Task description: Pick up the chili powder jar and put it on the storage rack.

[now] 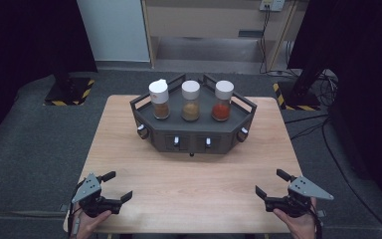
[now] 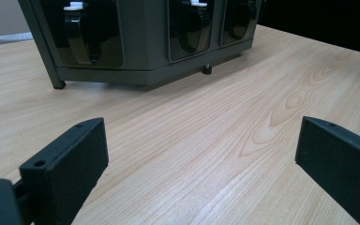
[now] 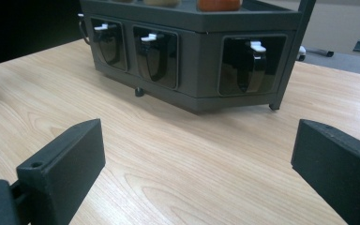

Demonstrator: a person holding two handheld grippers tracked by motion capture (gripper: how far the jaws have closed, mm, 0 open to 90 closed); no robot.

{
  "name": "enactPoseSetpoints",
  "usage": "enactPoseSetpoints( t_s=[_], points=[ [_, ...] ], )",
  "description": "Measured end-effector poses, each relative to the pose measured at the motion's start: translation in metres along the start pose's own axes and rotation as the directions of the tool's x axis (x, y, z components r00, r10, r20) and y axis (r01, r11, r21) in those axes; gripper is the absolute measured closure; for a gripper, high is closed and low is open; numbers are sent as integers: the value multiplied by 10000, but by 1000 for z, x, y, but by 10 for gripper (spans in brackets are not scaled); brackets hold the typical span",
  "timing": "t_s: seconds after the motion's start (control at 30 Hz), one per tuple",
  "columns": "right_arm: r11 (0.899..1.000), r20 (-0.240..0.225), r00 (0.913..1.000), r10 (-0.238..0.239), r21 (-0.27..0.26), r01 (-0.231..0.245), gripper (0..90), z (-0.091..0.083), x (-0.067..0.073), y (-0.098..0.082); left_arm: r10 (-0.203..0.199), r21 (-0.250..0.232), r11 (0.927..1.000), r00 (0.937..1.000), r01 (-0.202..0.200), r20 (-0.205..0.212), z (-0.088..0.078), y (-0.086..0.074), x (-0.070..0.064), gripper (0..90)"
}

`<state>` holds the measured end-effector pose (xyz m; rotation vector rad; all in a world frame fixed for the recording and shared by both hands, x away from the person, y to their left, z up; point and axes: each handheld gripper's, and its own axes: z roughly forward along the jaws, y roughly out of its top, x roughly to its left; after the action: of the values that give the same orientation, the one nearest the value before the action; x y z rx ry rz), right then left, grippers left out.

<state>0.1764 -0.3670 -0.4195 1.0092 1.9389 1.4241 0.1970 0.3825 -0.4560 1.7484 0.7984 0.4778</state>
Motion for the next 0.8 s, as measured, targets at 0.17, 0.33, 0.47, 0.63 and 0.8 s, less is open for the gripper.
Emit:
enactPoseSetpoints(
  t_s=[0.17, 0.33, 0.47, 0.63, 0.8],
  points=[
    [10000, 35, 10000, 42, -30, -42, 30, 0, -2, -5, 36, -22, 10000, 10000, -36, 14, -1, 0, 0, 16],
    [9995, 46, 9995, -299, -41, 299, 36, 0, -1, -7, 90, -59, 9999, 9999, -90, 62, -1, 0, -1, 16],
    [9996, -77, 9996, -269, -31, 268, 34, 1, -2, -9, 128, -76, 9999, 9999, -127, 77, -1, 1, -1, 16],
    [9995, -265, 9992, -313, 6, 313, 36, 4, -4, -11, 166, -52, 9998, 9998, -166, 80, -1, 1, -1, 16],
    [9996, -325, 9991, -286, 28, 287, 36, 5, -5, -11, 174, -54, 9998, 9998, -173, 69, -1, 1, -1, 16]
  ],
)
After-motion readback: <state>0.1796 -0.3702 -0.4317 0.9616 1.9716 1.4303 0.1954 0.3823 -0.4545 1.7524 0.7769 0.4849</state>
